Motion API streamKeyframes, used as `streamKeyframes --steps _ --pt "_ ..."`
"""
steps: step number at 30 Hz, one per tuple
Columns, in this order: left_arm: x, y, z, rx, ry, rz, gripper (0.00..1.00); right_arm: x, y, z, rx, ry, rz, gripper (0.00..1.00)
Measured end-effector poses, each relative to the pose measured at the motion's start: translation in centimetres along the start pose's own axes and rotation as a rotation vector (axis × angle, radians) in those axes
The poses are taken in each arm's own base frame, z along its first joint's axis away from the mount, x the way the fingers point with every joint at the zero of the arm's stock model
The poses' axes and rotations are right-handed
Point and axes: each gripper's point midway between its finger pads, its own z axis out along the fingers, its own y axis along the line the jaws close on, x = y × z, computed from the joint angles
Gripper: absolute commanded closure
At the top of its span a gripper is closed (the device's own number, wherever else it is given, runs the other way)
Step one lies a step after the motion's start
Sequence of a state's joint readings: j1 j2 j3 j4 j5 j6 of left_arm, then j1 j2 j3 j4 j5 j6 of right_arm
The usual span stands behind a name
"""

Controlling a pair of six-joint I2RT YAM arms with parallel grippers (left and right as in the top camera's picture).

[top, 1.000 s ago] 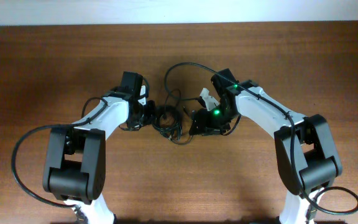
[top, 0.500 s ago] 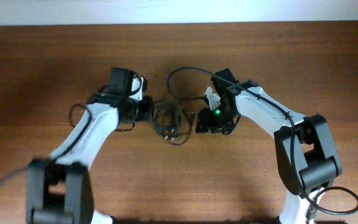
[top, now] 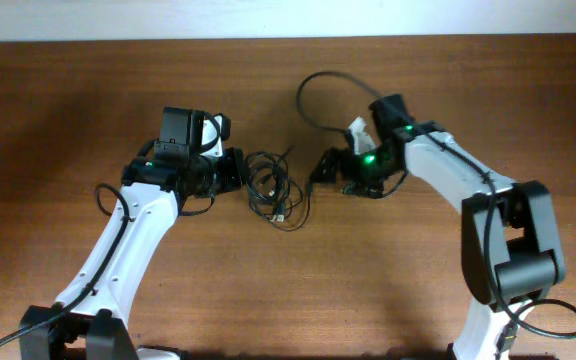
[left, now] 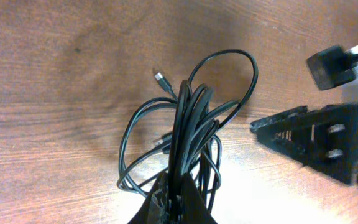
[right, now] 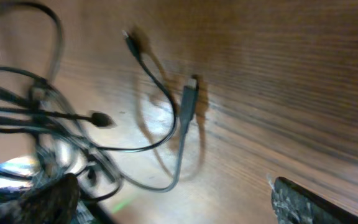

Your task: Untangle cables

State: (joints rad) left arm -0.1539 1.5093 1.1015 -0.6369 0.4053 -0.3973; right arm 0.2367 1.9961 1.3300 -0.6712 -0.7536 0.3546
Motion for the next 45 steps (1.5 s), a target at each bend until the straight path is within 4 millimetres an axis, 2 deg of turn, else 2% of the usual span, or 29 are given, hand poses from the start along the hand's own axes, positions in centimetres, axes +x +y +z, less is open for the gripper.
streamKeyframes --steps 3,4,7,8,12,15,24,28,34,36,37,42,45 --pt "0.3 0.0 0.0 -0.002 0.013 0.004 1.00 -0.6 0.0 -1.2 -0.072 -0.008 0.033 0.02" --pt "0.4 0.0 0.0 -0.001 0.014 0.020 1.00 -0.5 0.2 -1.2 -0.082 -0.003 0.032 0.07" --pt "0.9 -0.7 0.5 0.007 0.031 0.113 1.00 -0.1 1.0 -0.9 -0.101 0.013 0.025 0.60" --pt "1.2 -0.8 0.9 0.007 0.044 0.142 1.00 0.0 1.3 -0.7 -0.105 0.018 0.019 0.65" --pt "3.0 0.0 4.1 0.007 0.149 0.201 1.00 0.0 1.4 -0.6 -0.109 0.022 0.120 0.63" --pt "3.5 0.0 5.3 0.032 0.183 0.211 1.00 -0.3 1.5 -0.6 -0.112 0.017 0.188 0.63" --pt "3.9 -1.5 5.2 0.131 0.199 0.285 1.00 -0.5 1.9 -0.4 -0.118 0.013 0.270 0.66" --pt "4.0 -1.5 5.2 0.132 0.199 0.289 1.00 0.2 2.3 0.9 -0.068 0.021 0.253 0.67" --pt "4.0 -1.5 5.2 0.133 0.200 0.289 1.00 0.8 1.2 3.2 0.136 -0.036 0.183 0.67" --pt "4.0 -1.5 5.2 0.133 0.200 0.289 1.00 0.9 0.9 3.6 0.187 -0.054 0.165 0.83" --pt "4.0 -1.5 5.2 0.133 0.200 0.289 1.00 0.8 0.7 3.6 0.196 -0.060 0.166 0.96" --pt "4.0 -1.5 5.2 0.135 0.200 0.290 1.00 0.4 0.1 3.3 0.217 -0.078 0.175 0.96" --pt "4.0 -1.2 5.2 0.115 0.199 0.308 1.00 0.0 0.0 2.2 0.144 -0.061 0.218 0.96"
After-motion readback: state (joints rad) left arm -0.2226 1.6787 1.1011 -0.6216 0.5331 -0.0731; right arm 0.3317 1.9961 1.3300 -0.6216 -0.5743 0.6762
